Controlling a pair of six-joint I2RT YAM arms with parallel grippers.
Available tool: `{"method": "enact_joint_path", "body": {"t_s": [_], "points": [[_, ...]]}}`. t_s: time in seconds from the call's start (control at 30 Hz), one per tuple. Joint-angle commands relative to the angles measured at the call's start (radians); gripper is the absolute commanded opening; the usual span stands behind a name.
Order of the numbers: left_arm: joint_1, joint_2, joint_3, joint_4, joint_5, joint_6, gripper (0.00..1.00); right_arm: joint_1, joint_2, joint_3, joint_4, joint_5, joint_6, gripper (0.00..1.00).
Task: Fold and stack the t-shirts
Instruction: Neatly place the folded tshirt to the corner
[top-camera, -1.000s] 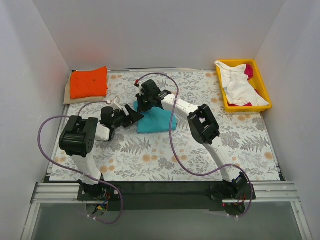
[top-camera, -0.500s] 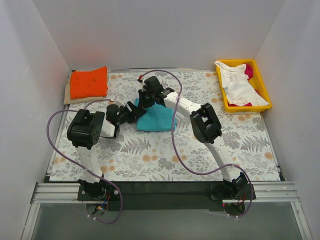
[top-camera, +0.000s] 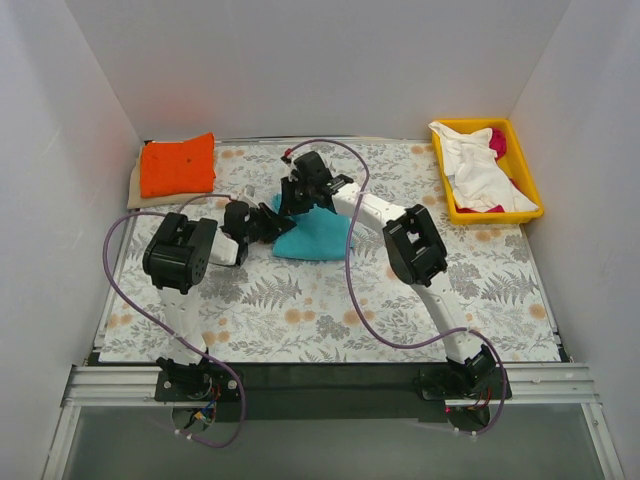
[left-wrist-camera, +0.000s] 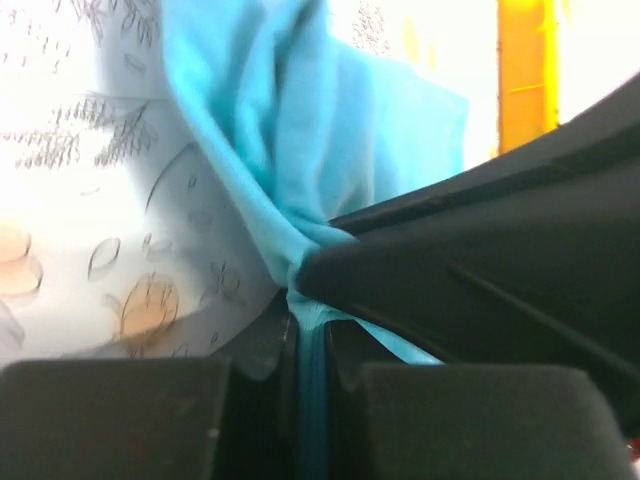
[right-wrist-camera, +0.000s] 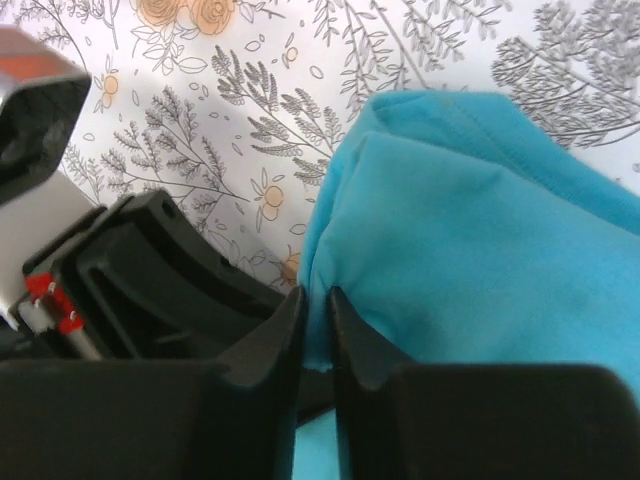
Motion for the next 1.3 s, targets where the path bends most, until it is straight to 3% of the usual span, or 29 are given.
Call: {"method": "enact_joint_path", "body": {"t_s": [0.0, 0.07, 0.3, 0.4, 0.57, 0.8, 0.83, 1.0, 1.27], "points": [[0.014, 0.006, 0.085, -0.354, -0.122, 0.092, 0.00, -0.024, -0.087, -0.009, 0.018, -0.020, 0.008, 0.21], [0.020, 0.001, 0.153, -0.457, -0.147, 0.161, 0.00, -0.042, -0.112, -0.015, 0.018, -0.012, 0.001, 0.38], [0.061, 0.056, 0.444, -1.002, -0.324, 0.452, 0.00, -0.160, -0.244, -0.080, 0.015, 0.007, -0.082, 0.68], [0.070, 0.113, 0.610, -1.150, -0.476, 0.549, 0.01, -0.218, -0.316, -0.139, 0.009, -0.019, -0.113, 0.79], [0.086, 0.139, 0.759, -1.201, -0.653, 0.721, 0.02, -0.274, -0.434, -0.253, 0.000, -0.024, -0.189, 0.98], [0.113, 0.188, 0.997, -1.215, -0.704, 0.893, 0.00, -0.300, -0.569, -0.391, 0.001, 0.005, -0.280, 0.98], [0.127, 0.223, 1.099, -1.232, -0.693, 0.916, 0.00, -0.306, -0.583, -0.414, 0.001, -0.001, -0.283, 0.98], [0.159, 0.279, 1.247, -1.283, -0.710, 0.925, 0.00, -0.315, -0.592, -0.434, 0.000, -0.009, -0.283, 0.98], [0.211, 0.293, 1.351, -1.258, -0.704, 0.948, 0.00, -0.318, -0.586, -0.439, 0.000, -0.019, -0.283, 0.98]]}}
